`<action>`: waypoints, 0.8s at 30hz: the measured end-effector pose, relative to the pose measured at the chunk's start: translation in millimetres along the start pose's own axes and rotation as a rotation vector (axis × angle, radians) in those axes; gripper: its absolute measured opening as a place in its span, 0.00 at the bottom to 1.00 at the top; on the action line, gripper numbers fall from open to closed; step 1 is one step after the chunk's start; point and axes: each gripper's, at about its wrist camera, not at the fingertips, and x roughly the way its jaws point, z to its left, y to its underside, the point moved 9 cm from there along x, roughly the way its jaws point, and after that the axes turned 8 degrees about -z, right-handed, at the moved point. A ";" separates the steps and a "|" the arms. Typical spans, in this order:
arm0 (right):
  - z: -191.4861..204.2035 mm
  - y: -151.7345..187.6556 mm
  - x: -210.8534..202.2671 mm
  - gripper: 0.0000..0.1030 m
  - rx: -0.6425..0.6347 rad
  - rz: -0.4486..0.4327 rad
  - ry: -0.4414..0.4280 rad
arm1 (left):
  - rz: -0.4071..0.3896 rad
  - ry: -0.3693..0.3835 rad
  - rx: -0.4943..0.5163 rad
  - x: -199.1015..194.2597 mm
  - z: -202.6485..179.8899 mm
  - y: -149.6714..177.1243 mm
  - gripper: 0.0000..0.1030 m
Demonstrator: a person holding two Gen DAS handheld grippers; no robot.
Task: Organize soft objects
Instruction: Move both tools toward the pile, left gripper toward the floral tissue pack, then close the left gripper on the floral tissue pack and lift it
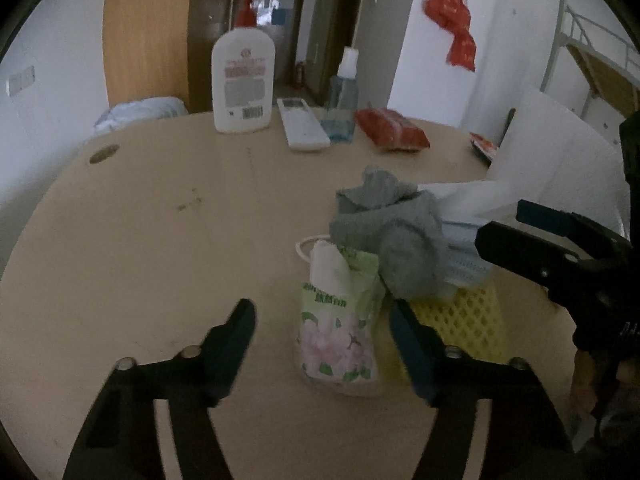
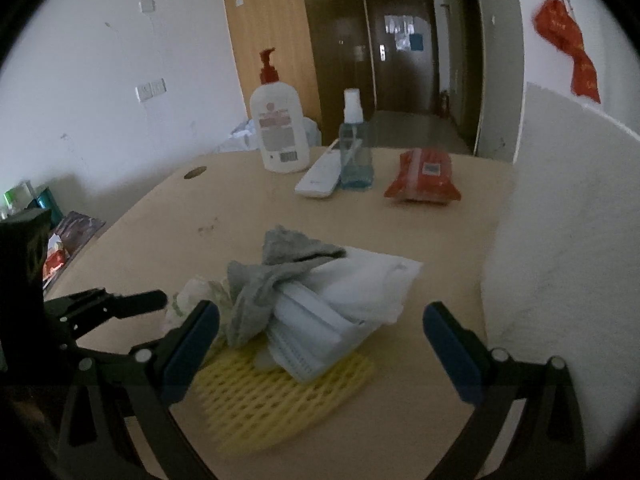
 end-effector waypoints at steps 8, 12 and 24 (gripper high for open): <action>-3.4 4.4 12.5 0.99 0.018 0.044 -0.006 | 0.047 0.009 -0.008 7.5 0.3 7.4 0.43; -4.5 8.4 17.0 0.83 0.023 0.073 -0.009 | 0.055 0.023 -0.014 7.7 -0.5 8.2 0.40; -11.6 13.3 20.0 0.50 0.084 0.094 -0.022 | 0.030 0.049 -0.039 3.9 0.9 3.1 0.19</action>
